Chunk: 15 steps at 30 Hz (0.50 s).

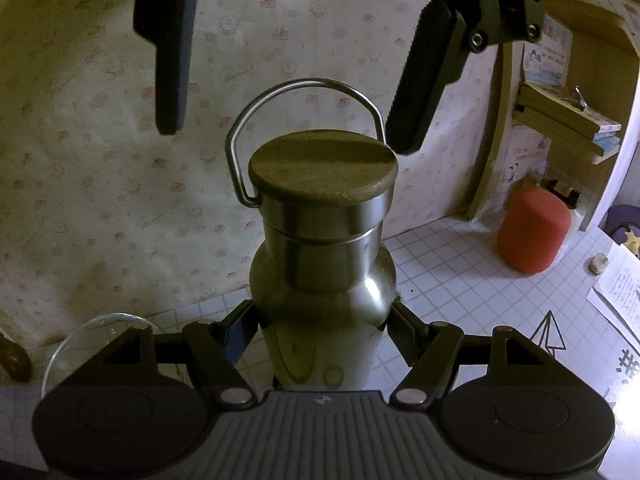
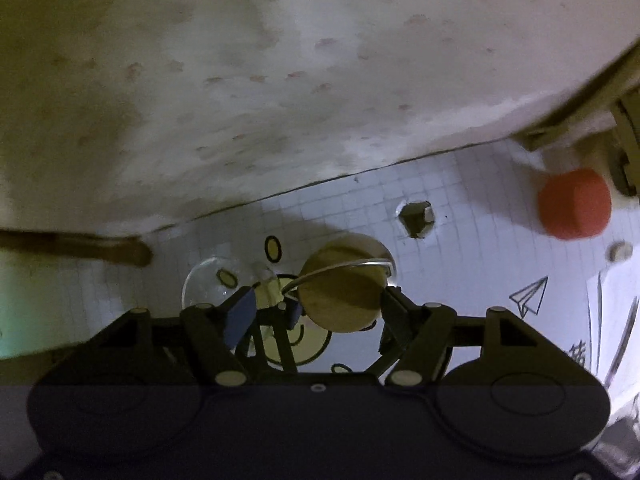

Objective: Unscrew bottle cap and pour
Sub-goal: 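Regrip the wooden cap with the right tool and twist it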

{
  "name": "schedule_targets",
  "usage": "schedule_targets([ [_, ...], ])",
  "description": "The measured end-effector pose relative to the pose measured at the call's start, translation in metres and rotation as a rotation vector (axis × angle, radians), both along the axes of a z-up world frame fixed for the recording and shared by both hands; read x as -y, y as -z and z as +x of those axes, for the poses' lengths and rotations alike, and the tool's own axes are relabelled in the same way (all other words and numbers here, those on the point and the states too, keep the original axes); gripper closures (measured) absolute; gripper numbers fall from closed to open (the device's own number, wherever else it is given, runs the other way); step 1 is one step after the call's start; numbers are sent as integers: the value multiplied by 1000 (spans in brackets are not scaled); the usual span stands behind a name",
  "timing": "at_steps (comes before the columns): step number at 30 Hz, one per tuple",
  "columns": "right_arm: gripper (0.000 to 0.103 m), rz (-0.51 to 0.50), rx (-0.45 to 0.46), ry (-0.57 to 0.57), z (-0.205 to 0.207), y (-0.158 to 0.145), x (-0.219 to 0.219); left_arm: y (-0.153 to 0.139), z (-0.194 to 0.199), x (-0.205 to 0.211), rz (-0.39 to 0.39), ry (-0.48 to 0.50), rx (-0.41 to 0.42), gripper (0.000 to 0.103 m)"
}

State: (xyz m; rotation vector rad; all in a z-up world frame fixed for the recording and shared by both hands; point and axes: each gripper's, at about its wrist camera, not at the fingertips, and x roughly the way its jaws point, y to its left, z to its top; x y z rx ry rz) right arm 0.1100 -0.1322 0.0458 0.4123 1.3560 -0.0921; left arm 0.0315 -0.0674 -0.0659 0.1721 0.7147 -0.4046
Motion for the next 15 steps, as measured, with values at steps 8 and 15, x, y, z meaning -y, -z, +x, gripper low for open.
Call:
schedule_targets([
  [8, 37, -78, 15, 56, -1, 1, -8, 0, 1, 1, 0, -2, 0, 34],
  [15, 45, -126, 16, -12, -1, -1, -11, 0, 1, 2, -1, -2, -1, 34],
])
